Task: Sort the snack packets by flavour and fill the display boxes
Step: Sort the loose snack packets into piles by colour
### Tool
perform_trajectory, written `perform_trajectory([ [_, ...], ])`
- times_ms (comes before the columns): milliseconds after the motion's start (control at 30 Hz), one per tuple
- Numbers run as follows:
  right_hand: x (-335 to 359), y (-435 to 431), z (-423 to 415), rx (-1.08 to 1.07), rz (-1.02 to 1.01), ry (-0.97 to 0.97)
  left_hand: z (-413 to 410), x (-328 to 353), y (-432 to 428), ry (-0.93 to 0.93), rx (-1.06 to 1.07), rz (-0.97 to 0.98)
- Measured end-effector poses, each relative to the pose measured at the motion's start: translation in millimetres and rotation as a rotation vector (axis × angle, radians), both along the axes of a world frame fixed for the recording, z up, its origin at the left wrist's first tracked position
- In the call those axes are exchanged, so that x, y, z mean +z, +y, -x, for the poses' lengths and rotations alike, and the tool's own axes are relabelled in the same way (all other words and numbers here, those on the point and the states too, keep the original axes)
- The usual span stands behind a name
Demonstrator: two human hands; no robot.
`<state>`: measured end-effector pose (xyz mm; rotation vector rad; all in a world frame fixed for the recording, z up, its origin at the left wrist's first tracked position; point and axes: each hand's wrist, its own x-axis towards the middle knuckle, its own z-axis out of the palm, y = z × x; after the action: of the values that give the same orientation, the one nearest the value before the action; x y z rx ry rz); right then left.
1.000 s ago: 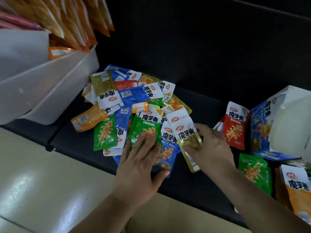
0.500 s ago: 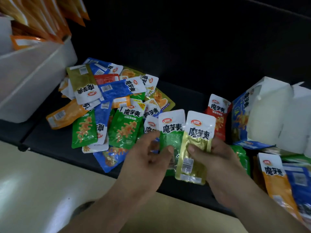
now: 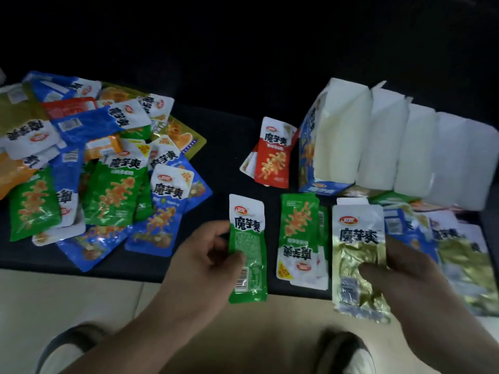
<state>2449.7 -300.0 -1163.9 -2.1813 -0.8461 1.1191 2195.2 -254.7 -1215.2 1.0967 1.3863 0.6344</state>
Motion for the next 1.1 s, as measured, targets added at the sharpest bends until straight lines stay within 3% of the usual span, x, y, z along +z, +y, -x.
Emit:
perform_trajectory([
  [267,-4,-16,-26,-0.172,-0.087,0.104,-67,-3,6,-0.037,-0.093,-0.024],
  [467,-7,-26,-38,-0.304,-0.106,0.181,-81,-14,10,-0.020,-0.021,-0.015],
  [733,-2,-39,-51,-0.389,-0.134,0.133,-72,-28,10,0.397,-0.252,-0.226],
  [1100,-8,-47,-62,-0.616,-0.210,0.408,-76,-30,2,0.376,-0.364,-0.390],
])
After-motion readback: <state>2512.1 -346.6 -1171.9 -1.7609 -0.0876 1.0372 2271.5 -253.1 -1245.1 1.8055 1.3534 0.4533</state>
